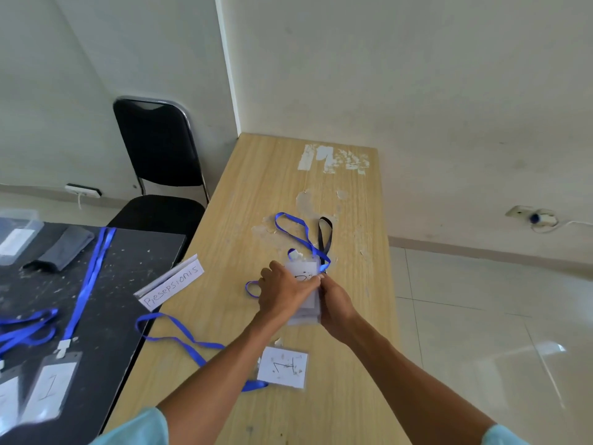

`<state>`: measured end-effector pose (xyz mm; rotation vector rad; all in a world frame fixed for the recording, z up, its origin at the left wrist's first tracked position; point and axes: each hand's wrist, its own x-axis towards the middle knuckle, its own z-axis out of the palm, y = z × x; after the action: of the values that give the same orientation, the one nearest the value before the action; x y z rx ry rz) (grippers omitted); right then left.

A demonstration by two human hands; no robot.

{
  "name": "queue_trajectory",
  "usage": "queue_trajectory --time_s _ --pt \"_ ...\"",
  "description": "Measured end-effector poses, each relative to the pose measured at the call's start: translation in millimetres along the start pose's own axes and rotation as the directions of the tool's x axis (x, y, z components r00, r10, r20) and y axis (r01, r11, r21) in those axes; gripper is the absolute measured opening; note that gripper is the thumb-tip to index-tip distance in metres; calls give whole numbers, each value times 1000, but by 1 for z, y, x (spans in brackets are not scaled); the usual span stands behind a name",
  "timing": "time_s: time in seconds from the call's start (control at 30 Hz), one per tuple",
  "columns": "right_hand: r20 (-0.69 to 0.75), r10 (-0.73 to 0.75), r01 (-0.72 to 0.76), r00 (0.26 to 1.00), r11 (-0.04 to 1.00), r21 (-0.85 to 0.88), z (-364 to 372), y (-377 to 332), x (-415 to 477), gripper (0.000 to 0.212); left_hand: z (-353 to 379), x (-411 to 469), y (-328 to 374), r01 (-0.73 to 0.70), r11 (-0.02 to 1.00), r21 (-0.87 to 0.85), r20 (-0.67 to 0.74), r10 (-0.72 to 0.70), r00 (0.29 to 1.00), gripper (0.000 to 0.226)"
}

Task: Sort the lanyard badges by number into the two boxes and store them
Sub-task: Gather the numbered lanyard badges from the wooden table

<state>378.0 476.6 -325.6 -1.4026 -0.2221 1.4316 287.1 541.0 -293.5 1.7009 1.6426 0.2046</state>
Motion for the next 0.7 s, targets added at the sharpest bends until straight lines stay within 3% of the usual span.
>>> queue_trajectory --time_s 0.17,0.27,0.37,0.43,0.5,0.53,0.57,0.63,0.67,0.7 --pt "79 43 -48 996 997 59 -10 3 -3 44 7 -6 3 -34 989 145 -38 40 998 87" --pt "53 42 -45 998 998 40 -14 0 -2 36 11 -6 -1 -62 988 142 31 58 998 88" --pt "34 33 -33 999 999 6 -24 -2 1 35 6 -6 -5 -75 997 3 147 74 986 87" --pt "10 27 -27 1000 1000 -13 -30 -1 3 35 -1 -6 -11 -46 986 -162 187 76 979 65" --pt "-46 34 -34 998 999 10 -38 -1 4 30 -5 -3 -27 62 970 -237 221 -9 975 40" --pt "-64 41 -40 997 999 27 -43 0 5 27 -6 1 -40 183 953 -241 288 -110 951 36" --pt "-73 50 -48 996 998 33 -47 1 5 26 -5 0 -55 361 902 -237 408 -245 880 31" --pt "-87 65 -62 994 998 30 -53 3 4 26 -2 -16 -87 672 722 -167 638 -440 632 23" --pt "-91 72 -70 993 997 27 -55 5 3 26 3 -27 -101 740 657 -142 686 -474 552 20" --pt "-92 78 -76 993 997 26 -56 7 3 25 9 -38 -111 774 617 -140 700 -491 518 19"
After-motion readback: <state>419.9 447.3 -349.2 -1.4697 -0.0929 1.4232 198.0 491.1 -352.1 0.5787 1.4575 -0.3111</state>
